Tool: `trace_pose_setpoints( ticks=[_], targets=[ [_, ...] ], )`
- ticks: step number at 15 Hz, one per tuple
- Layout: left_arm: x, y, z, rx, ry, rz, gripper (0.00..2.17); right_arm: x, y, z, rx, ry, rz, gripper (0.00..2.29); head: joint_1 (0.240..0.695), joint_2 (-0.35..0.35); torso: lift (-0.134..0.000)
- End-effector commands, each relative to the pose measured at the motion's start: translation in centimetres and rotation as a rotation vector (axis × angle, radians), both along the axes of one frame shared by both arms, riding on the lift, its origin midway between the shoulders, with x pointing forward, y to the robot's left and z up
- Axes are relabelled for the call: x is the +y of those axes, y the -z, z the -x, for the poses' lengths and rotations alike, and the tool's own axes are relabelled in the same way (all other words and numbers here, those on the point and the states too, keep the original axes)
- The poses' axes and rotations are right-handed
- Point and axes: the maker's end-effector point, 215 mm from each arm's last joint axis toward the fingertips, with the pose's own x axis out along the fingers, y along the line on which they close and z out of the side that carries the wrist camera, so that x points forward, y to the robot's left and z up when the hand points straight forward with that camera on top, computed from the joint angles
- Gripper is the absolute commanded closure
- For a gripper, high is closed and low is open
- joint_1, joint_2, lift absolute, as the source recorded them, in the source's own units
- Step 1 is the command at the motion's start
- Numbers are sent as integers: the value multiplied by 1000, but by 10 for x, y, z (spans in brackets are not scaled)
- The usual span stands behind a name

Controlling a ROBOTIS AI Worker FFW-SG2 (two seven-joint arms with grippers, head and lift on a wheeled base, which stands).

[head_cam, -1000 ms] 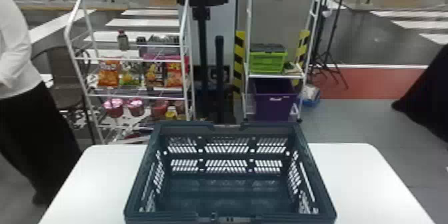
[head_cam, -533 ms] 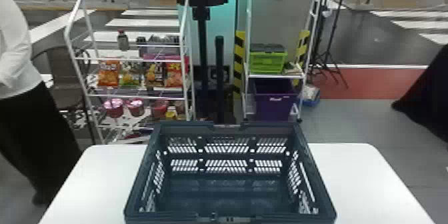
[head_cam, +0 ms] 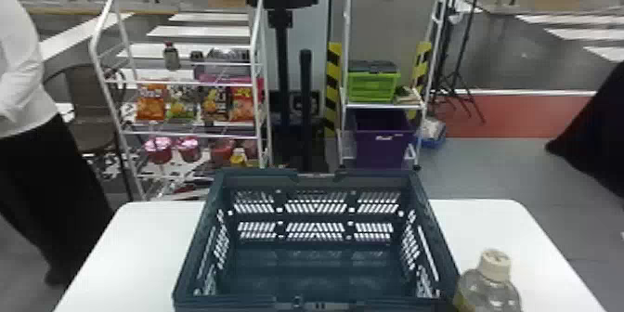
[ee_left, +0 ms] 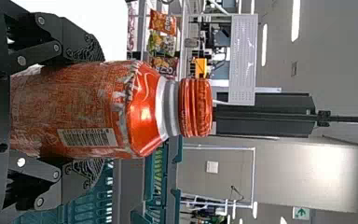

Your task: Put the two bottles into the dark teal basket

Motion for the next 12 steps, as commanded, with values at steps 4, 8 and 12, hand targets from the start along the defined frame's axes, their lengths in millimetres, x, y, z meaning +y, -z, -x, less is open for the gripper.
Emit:
trace_pose_setpoints(
  ticks=[4, 8, 12],
  targets=[
    [7, 5, -10, 21, -2, 3, 2098, 19, 0, -49, 142, 1, 24, 1592, 499, 0, 0],
    [13, 21, -20, 89, 10, -17, 2098, 63, 0, -96, 217, -59, 128, 1592, 499, 0, 0],
    [25, 40, -29, 143, 17, -10, 2098, 114, 10, -144, 295, -128, 190, 1588, 499, 0, 0]
  ],
)
